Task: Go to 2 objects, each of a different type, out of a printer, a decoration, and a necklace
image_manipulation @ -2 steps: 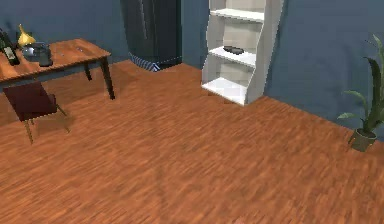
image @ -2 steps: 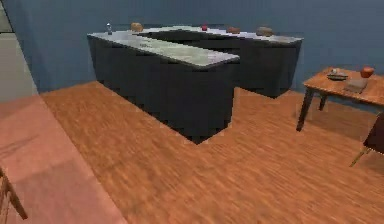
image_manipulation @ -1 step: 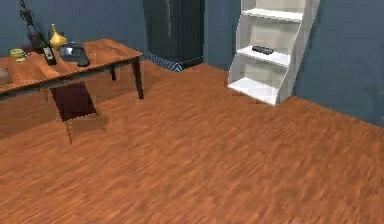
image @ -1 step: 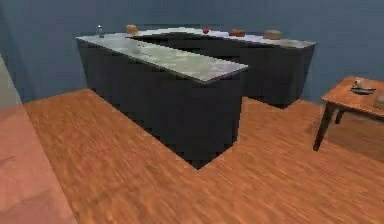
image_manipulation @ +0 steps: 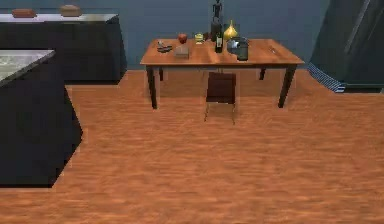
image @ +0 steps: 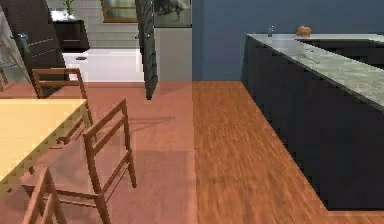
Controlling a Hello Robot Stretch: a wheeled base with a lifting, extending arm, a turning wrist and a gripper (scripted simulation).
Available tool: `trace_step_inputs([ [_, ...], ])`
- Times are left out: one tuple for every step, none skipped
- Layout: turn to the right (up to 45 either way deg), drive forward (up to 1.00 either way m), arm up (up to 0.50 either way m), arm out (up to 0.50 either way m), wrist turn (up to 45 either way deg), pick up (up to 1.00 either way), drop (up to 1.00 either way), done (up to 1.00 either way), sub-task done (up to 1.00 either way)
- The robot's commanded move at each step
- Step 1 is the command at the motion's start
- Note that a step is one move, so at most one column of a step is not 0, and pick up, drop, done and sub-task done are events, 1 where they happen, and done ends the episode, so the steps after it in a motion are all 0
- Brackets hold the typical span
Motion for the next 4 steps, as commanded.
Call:
trace_step_inputs([
  [0.0,1.0,0.0,0.0,0.0,0.0,0.0,0.0,0.0],
  [0.0,0.6,0.0,0.0,0.0,0.0,0.0,0.0,0.0],
  [-45.0,0.0,0.0,0.0,0.0,0.0,0.0,0.0,0.0],
  [-3.0,0.0,0.0,0.0,0.0,0.0,0.0,0.0,0.0],
])
